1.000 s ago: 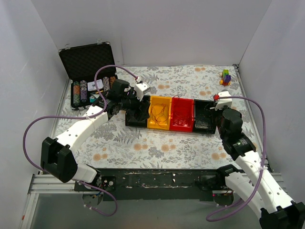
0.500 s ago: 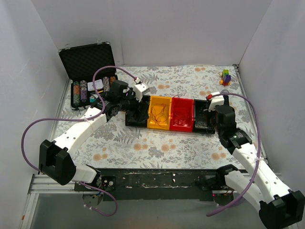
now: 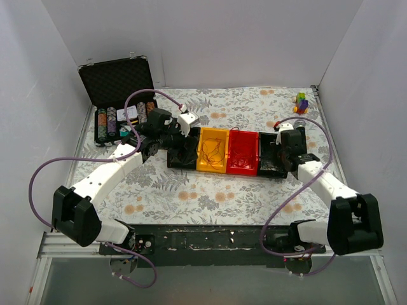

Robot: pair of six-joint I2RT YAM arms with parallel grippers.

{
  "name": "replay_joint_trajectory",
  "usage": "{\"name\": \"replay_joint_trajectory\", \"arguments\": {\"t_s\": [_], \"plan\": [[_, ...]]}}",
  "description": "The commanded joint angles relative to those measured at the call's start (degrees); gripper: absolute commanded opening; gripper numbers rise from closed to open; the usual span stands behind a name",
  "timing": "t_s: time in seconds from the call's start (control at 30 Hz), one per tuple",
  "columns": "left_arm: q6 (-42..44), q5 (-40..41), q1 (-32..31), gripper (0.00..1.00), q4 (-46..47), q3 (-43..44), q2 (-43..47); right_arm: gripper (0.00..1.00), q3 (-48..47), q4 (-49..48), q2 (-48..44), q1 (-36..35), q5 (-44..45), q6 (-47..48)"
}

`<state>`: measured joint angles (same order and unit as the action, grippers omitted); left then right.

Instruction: Untangle the cables

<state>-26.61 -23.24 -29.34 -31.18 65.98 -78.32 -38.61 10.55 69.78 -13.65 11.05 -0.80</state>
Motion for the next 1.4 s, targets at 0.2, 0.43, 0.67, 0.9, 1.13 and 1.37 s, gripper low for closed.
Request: {"name": "replay_joint_trajectory", "arguments": {"t_s": [0.2,0.43,0.67,0.9,1.13,1.37], "plan": [[0.3,1.2,0.3,0.8,-0.6,0.5,0.5,0.01,-13.1,-0.9,15.3,3.8,-8.1,-3.8],[0.1,0.9,0.3,0.81,-1.0,0.2,0.9,0.07,-12.9,1.7,15.1,3.8,-8.4,-5.4],[-0.6,0.4,0.3,0.82,-3.0,3.0,1.3,0.5,-18.5,6.0,9.1,3.7,-8.4,-6.7],[-1.3,2.1,0.3,0.89,-6.3,6.6,2.8,0.78,-26.9,13.4,5.2,3.8,-8.8,-6.3],[-2.7,2.0,1.7,0.98,-7.9,8.8,3.1,0.87,-28.7,15.1,-0.7,3.8,-10.3,-7.5],[-6.8,-2.2,9.5,0.98,-11.0,13.2,0.6,0.9,-28.5,18.6,-1.5,3.8,-6.2,-12.6]]}}
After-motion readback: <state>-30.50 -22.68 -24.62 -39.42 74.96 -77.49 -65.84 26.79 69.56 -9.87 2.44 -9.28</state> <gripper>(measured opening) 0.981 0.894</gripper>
